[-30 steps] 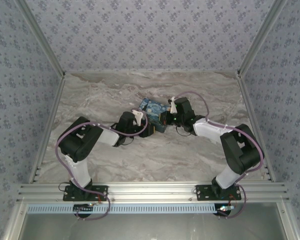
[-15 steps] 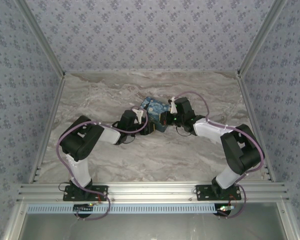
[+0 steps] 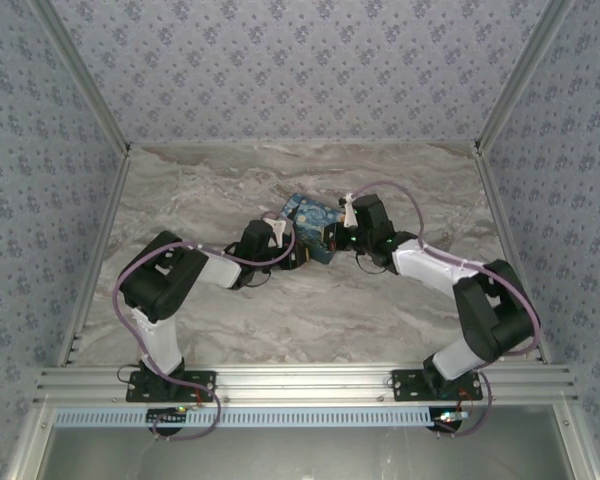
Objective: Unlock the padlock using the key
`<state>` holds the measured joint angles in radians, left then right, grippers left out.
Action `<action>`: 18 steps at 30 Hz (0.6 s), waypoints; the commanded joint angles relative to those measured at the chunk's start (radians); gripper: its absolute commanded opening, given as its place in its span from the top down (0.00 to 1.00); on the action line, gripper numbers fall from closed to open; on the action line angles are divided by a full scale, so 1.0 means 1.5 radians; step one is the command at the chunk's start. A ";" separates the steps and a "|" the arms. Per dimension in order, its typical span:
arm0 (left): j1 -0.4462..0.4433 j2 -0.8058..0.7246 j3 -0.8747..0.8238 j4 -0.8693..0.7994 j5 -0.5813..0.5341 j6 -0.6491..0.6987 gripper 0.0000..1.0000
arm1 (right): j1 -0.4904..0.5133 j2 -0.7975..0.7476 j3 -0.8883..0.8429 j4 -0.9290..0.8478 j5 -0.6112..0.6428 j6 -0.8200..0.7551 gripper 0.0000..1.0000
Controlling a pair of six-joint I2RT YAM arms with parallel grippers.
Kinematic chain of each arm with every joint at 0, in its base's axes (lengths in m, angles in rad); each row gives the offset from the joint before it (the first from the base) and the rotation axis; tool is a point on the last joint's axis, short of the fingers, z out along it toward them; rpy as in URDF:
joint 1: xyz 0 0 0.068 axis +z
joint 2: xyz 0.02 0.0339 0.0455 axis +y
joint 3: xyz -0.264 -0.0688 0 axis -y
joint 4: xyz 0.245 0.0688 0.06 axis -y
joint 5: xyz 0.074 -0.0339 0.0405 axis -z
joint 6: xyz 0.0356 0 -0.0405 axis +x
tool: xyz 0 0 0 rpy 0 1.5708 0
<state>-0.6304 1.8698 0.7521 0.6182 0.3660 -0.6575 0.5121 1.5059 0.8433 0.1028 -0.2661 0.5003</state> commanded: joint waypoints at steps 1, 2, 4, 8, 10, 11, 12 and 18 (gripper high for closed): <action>-0.004 -0.037 0.004 -0.012 0.000 -0.031 0.74 | -0.003 -0.067 -0.030 -0.007 0.028 -0.041 1.00; -0.005 -0.043 0.003 -0.013 -0.001 -0.041 0.75 | -0.002 -0.084 -0.042 -0.006 0.032 -0.051 1.00; -0.008 -0.057 0.004 -0.026 -0.001 -0.057 0.75 | 0.000 -0.121 -0.077 -0.005 0.041 -0.073 1.00; -0.021 -0.084 0.017 -0.069 -0.005 -0.074 0.78 | 0.012 -0.191 -0.167 0.030 0.047 -0.102 1.00; -0.028 -0.094 0.026 -0.091 -0.010 -0.080 0.79 | 0.022 -0.219 -0.208 0.059 0.047 -0.111 1.00; -0.031 -0.097 0.029 -0.096 -0.008 -0.086 0.80 | 0.029 -0.229 -0.226 0.074 0.048 -0.117 1.00; -0.034 -0.100 0.033 -0.098 -0.006 -0.095 0.80 | 0.039 -0.237 -0.241 0.086 0.051 -0.124 1.00; -0.039 -0.113 0.060 -0.133 0.008 -0.151 0.83 | 0.095 -0.220 -0.283 0.141 0.085 -0.173 1.00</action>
<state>-0.6830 1.7554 0.7959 0.4397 0.3557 -0.8276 0.6281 1.1664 0.4339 0.2226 -0.1818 0.3058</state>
